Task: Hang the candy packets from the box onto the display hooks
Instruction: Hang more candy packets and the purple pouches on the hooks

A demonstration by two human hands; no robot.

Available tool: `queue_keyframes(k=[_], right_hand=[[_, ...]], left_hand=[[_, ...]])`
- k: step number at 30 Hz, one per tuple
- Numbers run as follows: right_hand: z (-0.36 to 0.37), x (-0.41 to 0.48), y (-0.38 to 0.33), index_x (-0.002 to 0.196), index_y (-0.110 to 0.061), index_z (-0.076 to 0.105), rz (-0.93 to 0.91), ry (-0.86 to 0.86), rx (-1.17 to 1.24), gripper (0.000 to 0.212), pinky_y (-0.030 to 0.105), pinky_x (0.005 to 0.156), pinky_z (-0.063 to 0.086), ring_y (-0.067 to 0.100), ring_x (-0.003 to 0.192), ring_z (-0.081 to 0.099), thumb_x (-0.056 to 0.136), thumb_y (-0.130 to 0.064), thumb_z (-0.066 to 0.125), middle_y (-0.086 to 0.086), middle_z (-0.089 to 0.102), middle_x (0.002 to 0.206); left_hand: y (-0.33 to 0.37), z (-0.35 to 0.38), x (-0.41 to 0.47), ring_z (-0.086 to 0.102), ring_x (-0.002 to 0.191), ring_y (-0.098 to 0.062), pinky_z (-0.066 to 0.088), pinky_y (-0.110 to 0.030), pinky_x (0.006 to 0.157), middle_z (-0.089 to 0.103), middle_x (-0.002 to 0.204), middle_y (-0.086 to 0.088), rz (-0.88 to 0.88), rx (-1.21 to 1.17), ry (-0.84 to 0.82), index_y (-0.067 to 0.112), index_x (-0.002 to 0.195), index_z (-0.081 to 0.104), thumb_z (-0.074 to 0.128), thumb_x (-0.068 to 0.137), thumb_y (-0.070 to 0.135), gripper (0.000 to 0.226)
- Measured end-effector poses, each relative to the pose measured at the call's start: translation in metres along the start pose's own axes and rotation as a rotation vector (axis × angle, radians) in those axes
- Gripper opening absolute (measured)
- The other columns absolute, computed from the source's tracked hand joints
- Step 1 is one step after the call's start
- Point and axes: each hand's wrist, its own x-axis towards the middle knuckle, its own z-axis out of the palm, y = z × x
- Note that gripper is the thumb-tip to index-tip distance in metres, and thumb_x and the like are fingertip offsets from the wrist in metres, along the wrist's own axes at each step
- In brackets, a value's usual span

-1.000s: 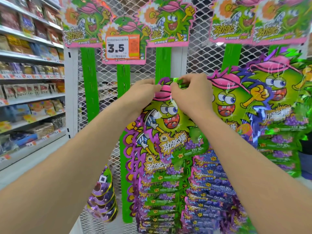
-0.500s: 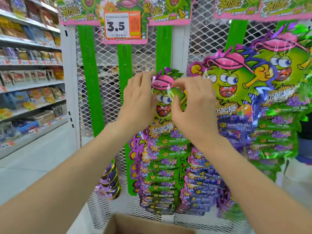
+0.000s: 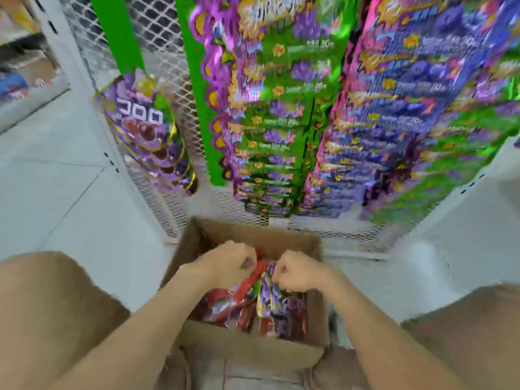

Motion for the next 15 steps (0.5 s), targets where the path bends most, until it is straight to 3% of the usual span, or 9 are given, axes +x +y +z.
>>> queue_keyframes(k=[2,4,7,10,11,13,15], right_hand=[[0.046,0.019,0.041,0.1,0.002,0.077,0.13,-0.003,0.029,0.023,0.028,0.078,0.058,0.023,0.092,0.076,0.092,-0.008,0.059,0.017,0.076,0.086],[0.078,0.032,0.067,0.105,0.003,0.076,0.204,-0.02,0.027,0.024,0.031,0.08,0.054,0.035,0.109,0.072,0.092,-0.008,0.059,0.021,0.076,0.102],[0.106,0.053,0.069,0.099,0.001,0.072,0.194,0.026,0.06,0.03,0.039,0.085,0.053,0.041,0.106,0.069,0.09,-0.023,0.057,0.029,0.073,0.109],[0.136,0.077,0.071,0.122,-0.002,0.065,0.287,0.115,0.142,0.039,0.041,0.094,0.053,0.042,0.114,0.065,0.089,-0.022,0.058,0.028,0.067,0.123],[0.152,0.083,0.079,0.136,-0.005,0.056,0.338,0.132,0.106,0.046,0.039,0.1,0.049,0.041,0.125,0.059,0.092,-0.017,0.063,0.027,0.056,0.14],[0.174,0.088,0.092,0.16,-0.013,0.027,0.365,0.06,0.006,0.083,0.041,0.12,0.034,0.043,0.151,0.032,0.091,-0.017,0.073,0.023,0.019,0.166],[0.192,0.096,0.101,0.167,-0.025,0.0,0.314,-0.044,-0.074,0.11,0.05,0.127,0.024,0.049,0.157,0.008,0.09,-0.026,0.079,0.022,-0.007,0.171]], left_hand=[[-0.017,0.044,0.009,0.069,0.097,-0.03,0.046,-0.031,0.082,0.075,0.104,-0.011,-0.071,-0.039,-0.131,0.021,0.096,0.067,0.059,0.097,0.015,0.011],[-0.034,0.081,0.018,0.068,0.11,-0.034,0.046,-0.034,0.091,0.074,0.114,-0.017,-0.147,-0.076,-0.213,0.01,0.109,0.072,0.058,0.098,0.012,0.018],[-0.065,0.132,0.029,0.062,0.127,-0.034,0.047,-0.034,0.102,0.066,0.133,-0.019,-0.277,-0.082,-0.228,0.008,0.126,0.068,0.059,0.096,0.013,0.031],[-0.088,0.175,0.038,0.05,0.141,-0.045,0.048,-0.049,0.111,0.031,0.164,-0.012,-0.402,-0.075,-0.235,0.018,0.148,0.043,0.062,0.091,0.017,0.061],[-0.09,0.183,0.04,0.05,0.14,-0.047,0.048,-0.051,0.109,0.022,0.168,-0.012,-0.424,-0.064,-0.232,0.019,0.154,0.036,0.063,0.092,0.016,0.068],[-0.087,0.191,0.047,0.046,0.141,-0.049,0.046,-0.05,0.11,0.011,0.171,-0.016,-0.426,-0.064,-0.231,0.017,0.163,0.024,0.067,0.094,0.015,0.081],[-0.091,0.205,0.056,0.041,0.147,-0.048,0.043,-0.049,0.115,-0.001,0.174,-0.02,-0.408,-0.112,-0.251,0.016,0.168,0.013,0.069,0.096,0.016,0.091]])
